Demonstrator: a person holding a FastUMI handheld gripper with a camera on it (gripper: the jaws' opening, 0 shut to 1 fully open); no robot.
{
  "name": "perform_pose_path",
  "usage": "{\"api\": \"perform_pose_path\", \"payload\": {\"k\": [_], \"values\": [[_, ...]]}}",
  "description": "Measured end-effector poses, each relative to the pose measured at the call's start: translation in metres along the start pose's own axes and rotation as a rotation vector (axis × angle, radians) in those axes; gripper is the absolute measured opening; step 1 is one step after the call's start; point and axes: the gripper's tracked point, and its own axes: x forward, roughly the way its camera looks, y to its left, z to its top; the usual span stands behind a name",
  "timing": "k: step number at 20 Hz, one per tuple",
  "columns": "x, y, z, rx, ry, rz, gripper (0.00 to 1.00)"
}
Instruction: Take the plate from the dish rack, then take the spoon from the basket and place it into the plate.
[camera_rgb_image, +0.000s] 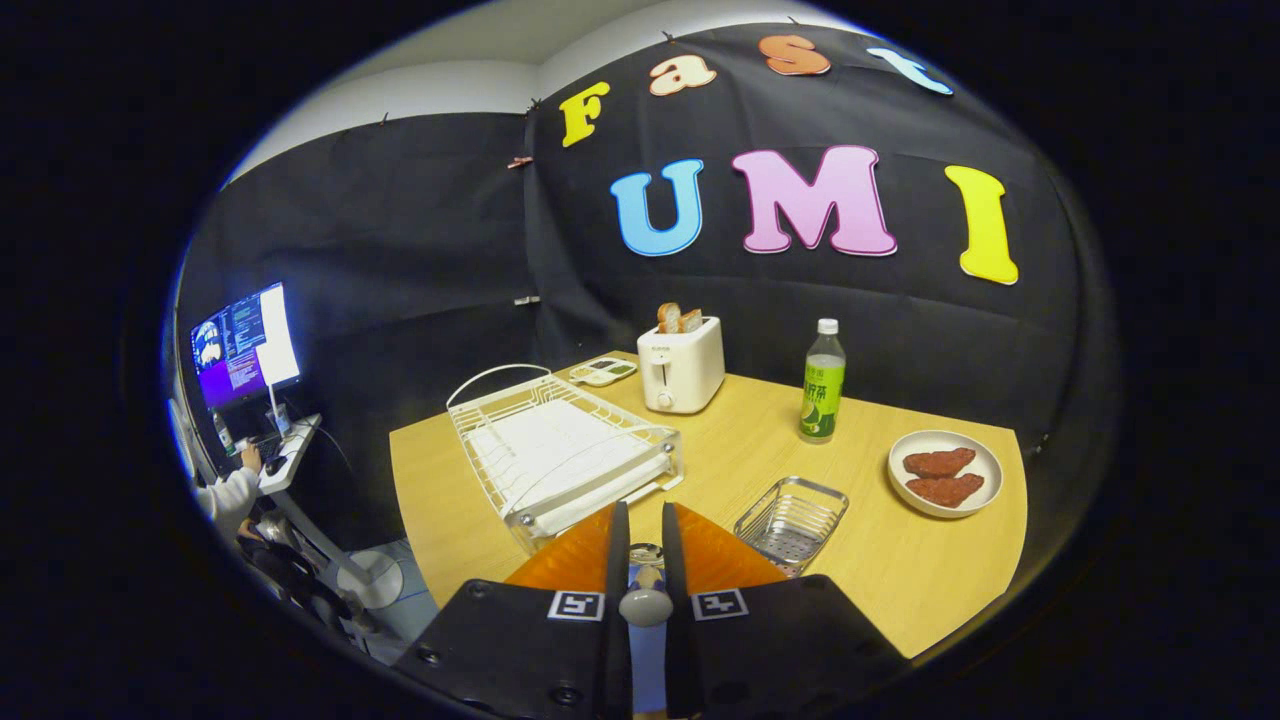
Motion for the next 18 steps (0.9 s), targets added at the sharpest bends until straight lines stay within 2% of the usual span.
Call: {"api": "perform_pose_path", "payload": {"k": [4,9,18], "values": [[0.010,0.015,-0.035,-0.015,0.074,0.038,0.17],[0.023,0.020,-0.066,-0.035,0.130,0.039,0.18],[0.019,0.020,-0.076,-0.036,0.165,0.039,0.24]]}}
